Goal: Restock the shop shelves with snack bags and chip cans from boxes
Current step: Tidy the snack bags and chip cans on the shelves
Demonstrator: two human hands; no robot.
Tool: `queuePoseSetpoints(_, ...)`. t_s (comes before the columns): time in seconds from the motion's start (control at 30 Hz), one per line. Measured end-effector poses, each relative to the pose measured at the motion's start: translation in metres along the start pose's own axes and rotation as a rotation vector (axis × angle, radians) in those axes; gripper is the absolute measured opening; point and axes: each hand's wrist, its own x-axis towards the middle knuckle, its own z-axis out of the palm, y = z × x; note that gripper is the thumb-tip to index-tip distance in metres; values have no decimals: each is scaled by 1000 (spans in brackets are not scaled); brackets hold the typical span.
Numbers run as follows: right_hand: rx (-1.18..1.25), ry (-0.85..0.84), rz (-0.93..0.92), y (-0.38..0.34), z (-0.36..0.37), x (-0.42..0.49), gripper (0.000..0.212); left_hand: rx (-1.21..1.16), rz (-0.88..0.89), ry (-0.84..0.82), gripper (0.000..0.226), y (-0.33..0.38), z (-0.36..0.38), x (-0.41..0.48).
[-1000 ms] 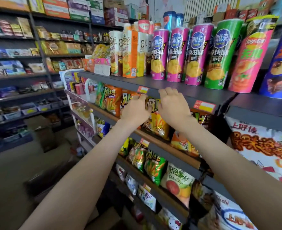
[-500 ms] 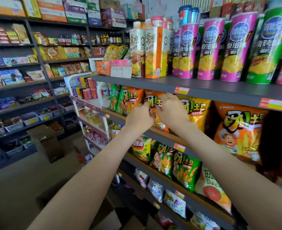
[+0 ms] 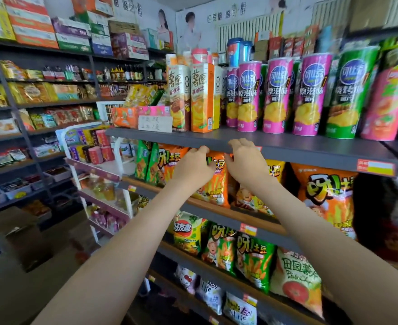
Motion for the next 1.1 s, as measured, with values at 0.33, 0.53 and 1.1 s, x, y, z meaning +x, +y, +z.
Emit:
queuePoseSetpoints(0.33,-25,47,-66,3,0,56,35,-59,77,89,48,-14,-19,50)
queuePoseSetpoints(0.53,-99,197,-109,-2,-2,145,40,42,282,336,57,-38,-50,131)
queuePoseSetpoints(1.1,-953,42,96,22,-4,346,27,299,692,321,75,-71,-62,318)
